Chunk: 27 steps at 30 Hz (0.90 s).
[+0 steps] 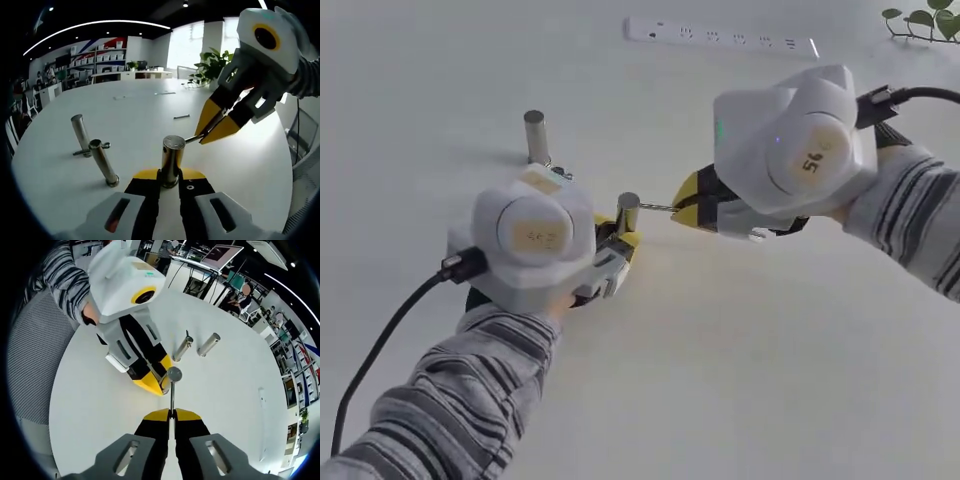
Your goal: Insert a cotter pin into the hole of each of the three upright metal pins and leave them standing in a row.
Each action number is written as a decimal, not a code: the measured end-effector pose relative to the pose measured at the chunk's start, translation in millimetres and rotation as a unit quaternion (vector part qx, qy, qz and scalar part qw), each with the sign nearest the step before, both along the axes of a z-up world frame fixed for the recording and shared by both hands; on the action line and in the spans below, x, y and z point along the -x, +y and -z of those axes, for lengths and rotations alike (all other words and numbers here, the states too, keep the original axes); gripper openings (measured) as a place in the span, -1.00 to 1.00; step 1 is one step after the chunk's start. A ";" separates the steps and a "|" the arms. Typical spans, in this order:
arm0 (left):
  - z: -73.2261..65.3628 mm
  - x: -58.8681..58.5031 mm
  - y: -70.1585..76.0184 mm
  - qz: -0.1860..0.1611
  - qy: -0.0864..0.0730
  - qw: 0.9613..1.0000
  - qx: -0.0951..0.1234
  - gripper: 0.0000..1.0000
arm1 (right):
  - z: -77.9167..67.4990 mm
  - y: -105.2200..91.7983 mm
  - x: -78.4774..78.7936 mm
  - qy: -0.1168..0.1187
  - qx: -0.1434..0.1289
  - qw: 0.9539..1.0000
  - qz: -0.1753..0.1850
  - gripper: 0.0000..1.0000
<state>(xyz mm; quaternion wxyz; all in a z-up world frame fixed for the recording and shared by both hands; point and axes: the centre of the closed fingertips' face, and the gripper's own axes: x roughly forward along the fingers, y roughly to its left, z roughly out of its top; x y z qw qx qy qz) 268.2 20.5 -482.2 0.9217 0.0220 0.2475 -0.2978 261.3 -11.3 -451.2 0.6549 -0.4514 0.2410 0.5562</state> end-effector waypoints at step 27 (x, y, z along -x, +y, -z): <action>0.8 -1.0 0.5 -0.014 0.002 1.000 0.010 -0.79 | -2.7 16.7 0.3 0.005 -0.022 1.000 0.003 -1.00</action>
